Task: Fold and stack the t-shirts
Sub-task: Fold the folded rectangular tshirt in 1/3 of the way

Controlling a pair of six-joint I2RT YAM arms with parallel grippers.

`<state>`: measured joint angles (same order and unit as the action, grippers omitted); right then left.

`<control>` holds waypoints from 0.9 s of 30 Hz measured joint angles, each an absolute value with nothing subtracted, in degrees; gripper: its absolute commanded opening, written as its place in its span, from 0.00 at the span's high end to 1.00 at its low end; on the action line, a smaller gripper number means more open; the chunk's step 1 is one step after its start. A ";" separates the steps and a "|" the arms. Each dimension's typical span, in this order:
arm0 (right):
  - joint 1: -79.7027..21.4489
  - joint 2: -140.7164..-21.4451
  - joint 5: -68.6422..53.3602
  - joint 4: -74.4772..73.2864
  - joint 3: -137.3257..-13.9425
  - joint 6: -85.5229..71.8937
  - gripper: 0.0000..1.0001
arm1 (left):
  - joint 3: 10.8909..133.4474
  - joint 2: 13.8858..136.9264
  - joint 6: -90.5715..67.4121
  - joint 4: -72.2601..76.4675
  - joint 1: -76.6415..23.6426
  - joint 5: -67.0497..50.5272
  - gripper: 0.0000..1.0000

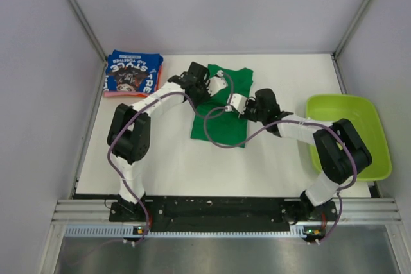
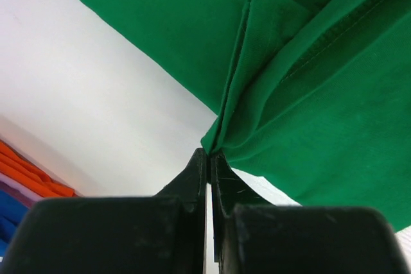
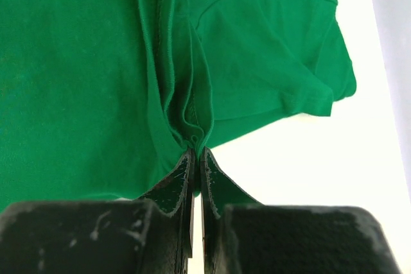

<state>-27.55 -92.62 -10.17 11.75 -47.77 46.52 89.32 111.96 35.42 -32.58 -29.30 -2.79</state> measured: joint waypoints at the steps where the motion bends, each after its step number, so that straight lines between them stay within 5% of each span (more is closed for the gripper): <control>1: -27.55 -93.32 -10.31 11.84 -48.14 46.78 1.00 | 89.60 112.20 35.40 -32.56 -29.30 -2.50 1.00; 3: -27.16 -94.85 -10.46 12.01 -49.15 47.37 1.00 | 90.32 113.08 35.27 -32.53 -29.26 -1.96 1.00; 4: -27.00 -95.55 -10.57 11.99 -49.65 47.62 1.00 | 90.54 113.47 35.18 -32.47 -29.23 -1.80 0.91; 7: -26.28 -97.65 -10.41 12.03 -51.05 47.81 0.73 | 91.68 115.18 34.74 -32.23 -29.08 -0.36 0.58; 9: -26.02 -98.91 -8.56 12.40 -52.25 46.72 0.49 | 93.03 116.71 33.93 -31.90 -28.99 1.72 0.52; 11: -25.39 -99.92 -5.54 12.88 -53.67 43.99 0.40 | 95.22 118.19 33.01 -31.40 -28.36 4.10 0.48; 18: -23.70 -89.17 -7.73 10.70 -53.30 37.65 0.27 | 101.01 116.07 30.81 -30.55 -23.92 2.13 0.46; 23: -31.62 -67.72 -15.03 10.59 -38.04 46.52 0.27 | 82.72 99.70 40.25 -30.06 -23.62 -11.25 0.40; 27: -37.85 -69.10 -16.27 5.48 -34.65 51.27 0.36 | 67.77 90.26 49.01 -29.76 -28.49 -16.75 0.39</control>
